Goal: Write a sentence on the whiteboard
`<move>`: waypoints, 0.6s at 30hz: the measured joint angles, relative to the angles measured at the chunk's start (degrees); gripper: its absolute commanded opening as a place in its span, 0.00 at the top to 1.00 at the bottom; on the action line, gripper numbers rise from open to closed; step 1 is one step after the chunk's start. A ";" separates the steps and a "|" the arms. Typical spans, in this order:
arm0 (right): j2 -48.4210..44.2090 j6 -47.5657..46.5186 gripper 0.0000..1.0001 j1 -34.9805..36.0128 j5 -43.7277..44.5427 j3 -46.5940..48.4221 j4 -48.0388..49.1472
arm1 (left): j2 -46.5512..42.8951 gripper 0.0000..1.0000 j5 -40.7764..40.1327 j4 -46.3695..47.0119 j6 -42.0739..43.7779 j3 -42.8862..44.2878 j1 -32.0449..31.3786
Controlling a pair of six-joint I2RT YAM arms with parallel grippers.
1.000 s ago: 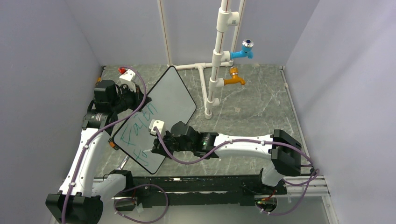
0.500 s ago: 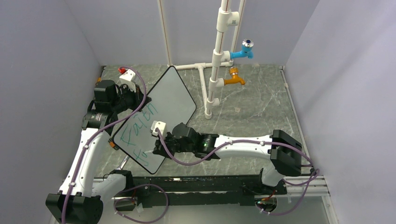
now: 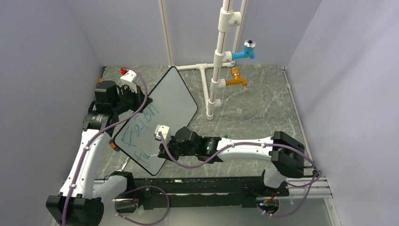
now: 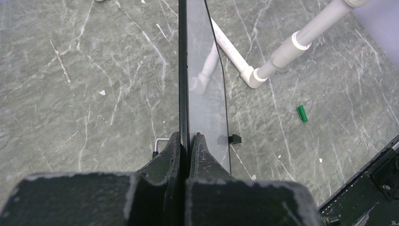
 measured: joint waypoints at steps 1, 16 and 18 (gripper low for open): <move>-0.07 0.00 1.00 0.00 0.20 -0.11 -0.02 | 0.00 1.00 0.00 0.00 0.00 0.00 0.00; -6.12 -0.74 1.00 -0.44 4.72 -0.35 -1.44 | 0.00 1.00 -0.02 -0.02 -0.22 0.00 0.00; -6.45 -0.74 1.00 -0.44 4.61 -0.22 -1.44 | 0.00 1.00 -0.02 -0.02 -0.20 0.00 0.00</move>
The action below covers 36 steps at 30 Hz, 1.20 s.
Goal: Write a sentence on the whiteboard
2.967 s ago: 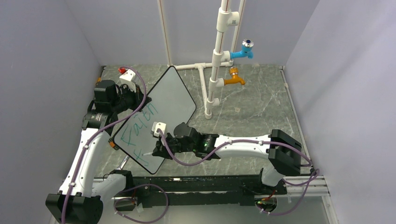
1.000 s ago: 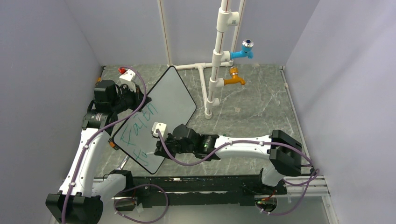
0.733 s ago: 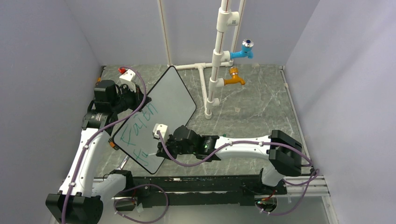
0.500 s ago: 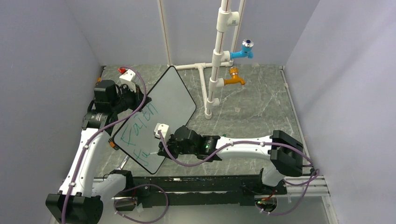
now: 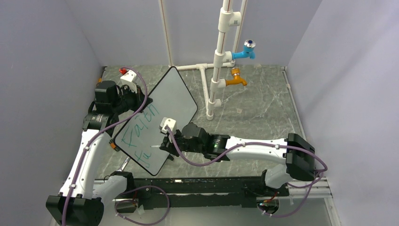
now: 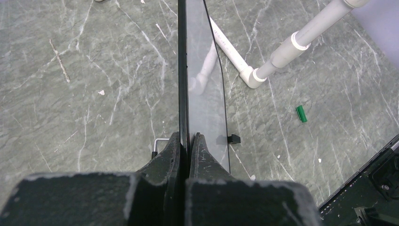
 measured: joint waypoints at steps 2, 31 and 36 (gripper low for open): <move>0.02 0.02 1.00 -0.02 -0.07 0.09 0.07 | 0.00 1.00 0.00 0.00 0.00 0.00 0.00; 4.66 0.94 1.00 0.00 -2.60 0.20 2.69 | 0.02 1.00 -0.02 0.00 0.00 0.00 0.00; 4.70 0.94 1.00 0.00 -2.49 0.20 2.75 | 0.04 1.00 0.00 0.00 0.00 0.00 0.02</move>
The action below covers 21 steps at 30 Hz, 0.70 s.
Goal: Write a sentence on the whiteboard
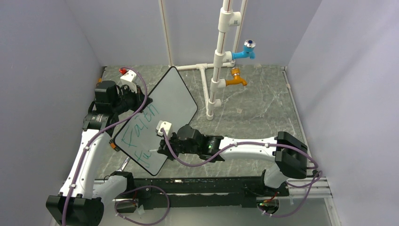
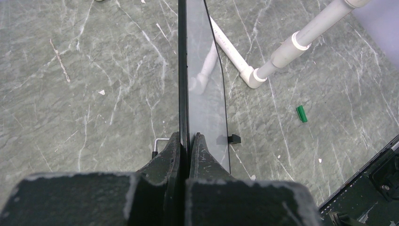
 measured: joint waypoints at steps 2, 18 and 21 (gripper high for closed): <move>0.02 -0.02 1.00 0.00 0.11 0.00 0.00 | 0.00 1.00 0.00 0.00 0.00 0.00 -0.02; 0.02 -0.35 1.00 0.02 1.46 0.59 -0.94 | 0.00 1.00 0.00 0.00 0.02 0.00 -0.02; 0.02 -0.55 1.00 0.02 1.77 0.96 -1.44 | 0.00 1.00 0.00 0.00 0.00 0.00 0.00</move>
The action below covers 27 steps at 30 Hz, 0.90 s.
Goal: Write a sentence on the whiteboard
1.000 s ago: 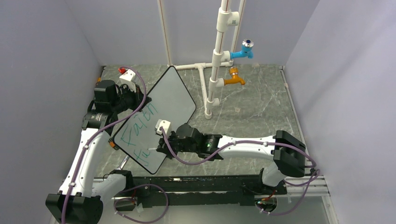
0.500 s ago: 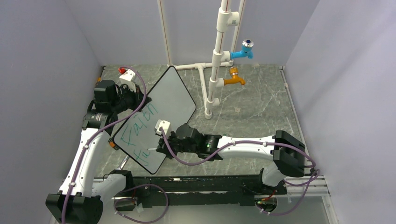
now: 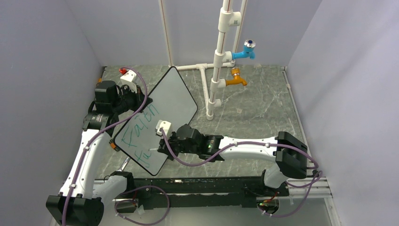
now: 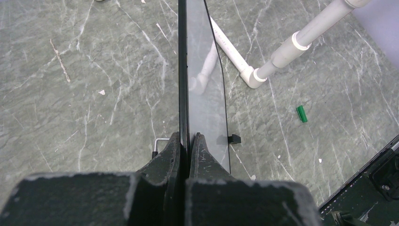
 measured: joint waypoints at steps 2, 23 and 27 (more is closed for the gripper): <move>-0.02 -0.20 1.00 -0.02 0.22 0.33 -0.39 | 0.00 1.00 0.00 0.02 0.02 0.00 0.00; 0.24 -1.22 1.00 -0.31 -0.31 2.32 -2.14 | 0.00 1.00 0.00 0.00 0.04 0.00 0.00; 0.31 -1.18 1.00 -0.37 -1.09 2.32 -2.10 | 0.00 1.00 0.00 0.00 0.07 0.00 0.00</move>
